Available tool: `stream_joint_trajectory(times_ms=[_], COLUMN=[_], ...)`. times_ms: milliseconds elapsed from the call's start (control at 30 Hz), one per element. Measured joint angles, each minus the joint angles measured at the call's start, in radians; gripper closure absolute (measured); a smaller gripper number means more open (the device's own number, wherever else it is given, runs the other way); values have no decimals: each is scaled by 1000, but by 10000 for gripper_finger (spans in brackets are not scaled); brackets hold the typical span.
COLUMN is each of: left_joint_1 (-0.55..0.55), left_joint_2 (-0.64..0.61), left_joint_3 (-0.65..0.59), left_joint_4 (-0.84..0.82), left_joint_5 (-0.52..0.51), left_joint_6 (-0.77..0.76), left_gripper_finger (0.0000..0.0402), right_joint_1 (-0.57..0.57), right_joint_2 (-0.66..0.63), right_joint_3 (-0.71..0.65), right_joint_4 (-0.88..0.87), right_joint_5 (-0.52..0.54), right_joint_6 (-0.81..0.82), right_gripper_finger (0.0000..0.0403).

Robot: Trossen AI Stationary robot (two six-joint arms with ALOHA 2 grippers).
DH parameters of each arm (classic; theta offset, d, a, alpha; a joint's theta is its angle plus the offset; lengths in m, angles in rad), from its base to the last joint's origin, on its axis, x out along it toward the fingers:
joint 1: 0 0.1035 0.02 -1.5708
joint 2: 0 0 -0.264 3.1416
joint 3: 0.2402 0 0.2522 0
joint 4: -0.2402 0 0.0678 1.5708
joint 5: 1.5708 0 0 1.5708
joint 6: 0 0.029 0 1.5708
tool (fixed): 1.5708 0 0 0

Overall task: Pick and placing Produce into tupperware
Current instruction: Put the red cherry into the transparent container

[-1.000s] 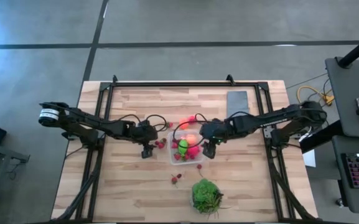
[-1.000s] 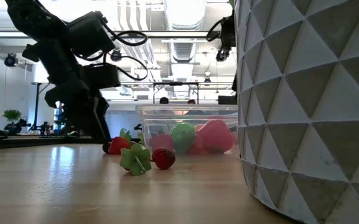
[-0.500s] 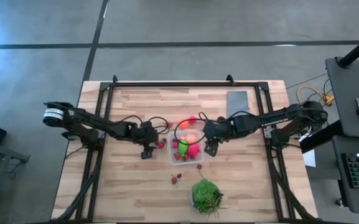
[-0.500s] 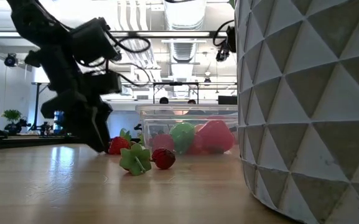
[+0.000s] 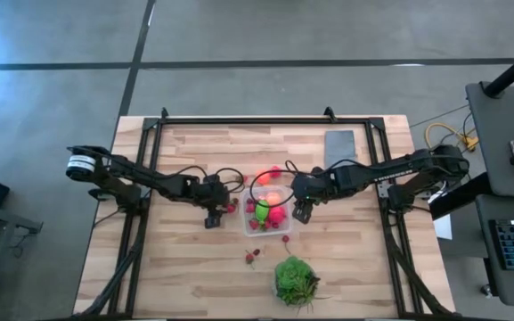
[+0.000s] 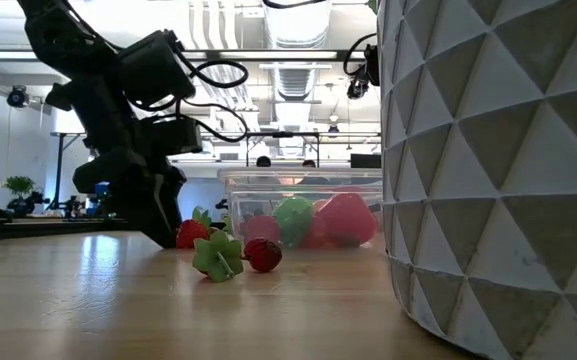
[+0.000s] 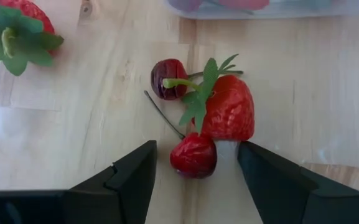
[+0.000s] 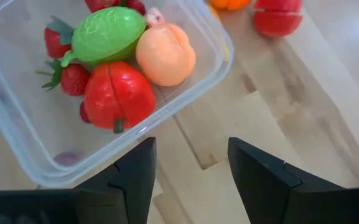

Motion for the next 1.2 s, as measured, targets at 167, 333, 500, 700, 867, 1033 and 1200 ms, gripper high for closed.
stream_joint_trajectory(times_ms=[167,333,500,700,867,1033,1200], left_joint_1=[0,-1,-1,0,0,0,0], left_joint_2=[0,0,0,-15,-45,-72,-57], left_joint_3=[-1,2,19,83,173,291,376], left_joint_4=[2,2,-28,-206,-319,-269,-110], left_joint_5=[6,5,-16,-72,-102,-100,-45], left_joint_6=[-1,-5,-6,-5,1,29,28], left_gripper_finger=[235,283,320,346,348,348,349], right_joint_1=[0,0,0,0,0,18,101], right_joint_2=[0,0,0,0,0,-13,-82], right_joint_3=[-4,-13,-18,-18,-18,-19,-48], right_joint_4=[2,1,1,0,-4,-64,-130], right_joint_5=[13,13,13,13,13,17,95], right_joint_6=[-8,-8,-11,-11,-34,-38,-9], right_gripper_finger=[211,211,211,211,211,211,211])
